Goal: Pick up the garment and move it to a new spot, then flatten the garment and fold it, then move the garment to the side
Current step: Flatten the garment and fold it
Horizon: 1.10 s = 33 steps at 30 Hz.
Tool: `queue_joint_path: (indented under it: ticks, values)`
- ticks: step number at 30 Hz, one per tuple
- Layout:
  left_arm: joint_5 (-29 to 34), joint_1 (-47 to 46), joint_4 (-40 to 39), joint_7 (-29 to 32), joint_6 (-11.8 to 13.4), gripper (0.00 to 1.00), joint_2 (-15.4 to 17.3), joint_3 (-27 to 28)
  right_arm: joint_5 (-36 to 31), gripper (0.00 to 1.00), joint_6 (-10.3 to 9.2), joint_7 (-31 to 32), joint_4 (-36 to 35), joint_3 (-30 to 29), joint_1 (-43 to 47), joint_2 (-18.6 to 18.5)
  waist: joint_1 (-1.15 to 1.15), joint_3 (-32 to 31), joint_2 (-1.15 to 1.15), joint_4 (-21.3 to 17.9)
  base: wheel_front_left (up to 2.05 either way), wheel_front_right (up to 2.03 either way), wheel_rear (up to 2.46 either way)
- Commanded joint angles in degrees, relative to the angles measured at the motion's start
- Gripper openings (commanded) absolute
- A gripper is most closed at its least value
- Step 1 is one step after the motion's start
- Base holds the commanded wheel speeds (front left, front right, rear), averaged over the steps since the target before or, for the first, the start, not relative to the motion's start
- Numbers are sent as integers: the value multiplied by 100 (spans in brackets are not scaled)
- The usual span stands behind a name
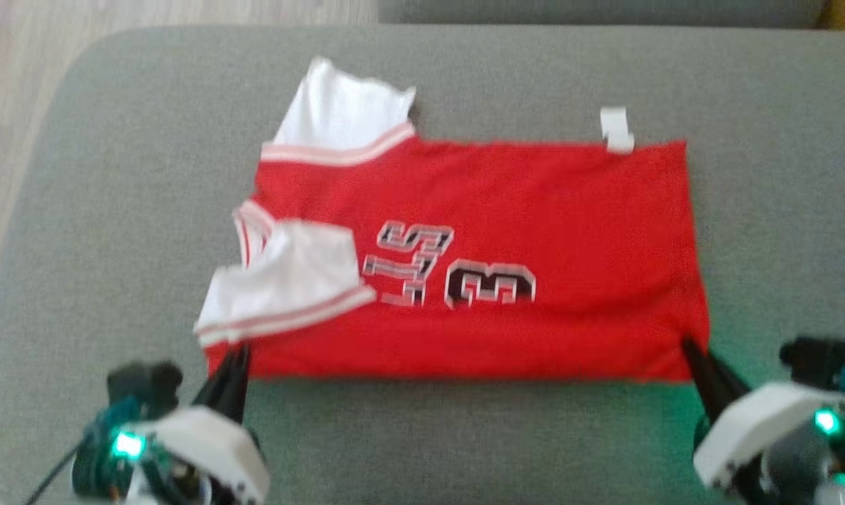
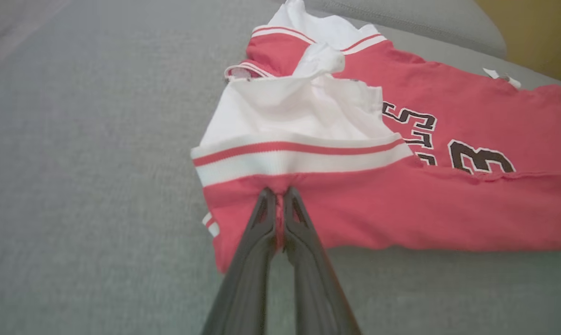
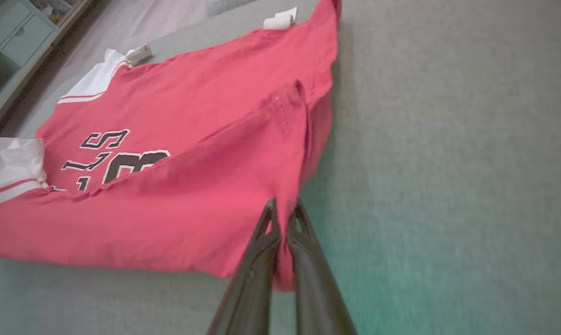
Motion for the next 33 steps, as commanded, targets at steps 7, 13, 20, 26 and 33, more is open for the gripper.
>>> queue_joint_path:
  ticks: [7, 13, 20, 26, 33]
  values:
    - [-251, 899, -811, 227, 410, 0, 226, 336, 129, 0, -4, 323, -488, -149, 945, 111, 0, -267, 0, -36, 0, 0, 0]
    - [-339, 945, -101, 1, 398, 100, -98, 222, 228, 100, -4, 87, 37, -60, 915, 135, 0, -291, 0, -85, 0, 0, 0]
    - [88, 627, 596, -1399, 444, 100, -489, 355, 26, 100, -4, -937, 161, -48, 606, 140, 0, -315, 0, -123, 0, 0, 0]
    - [650, 180, 590, -2442, 470, 100, -460, 421, -600, 100, -4, -1835, -257, -37, 265, 141, 0, -281, 0, -99, 0, 0, 0]
    - [1231, -405, 424, -2988, 454, 100, -371, 358, -1196, 100, -4, -2557, -1009, 278, -146, 141, 0, -284, 0, -143, 0, 0, 0]
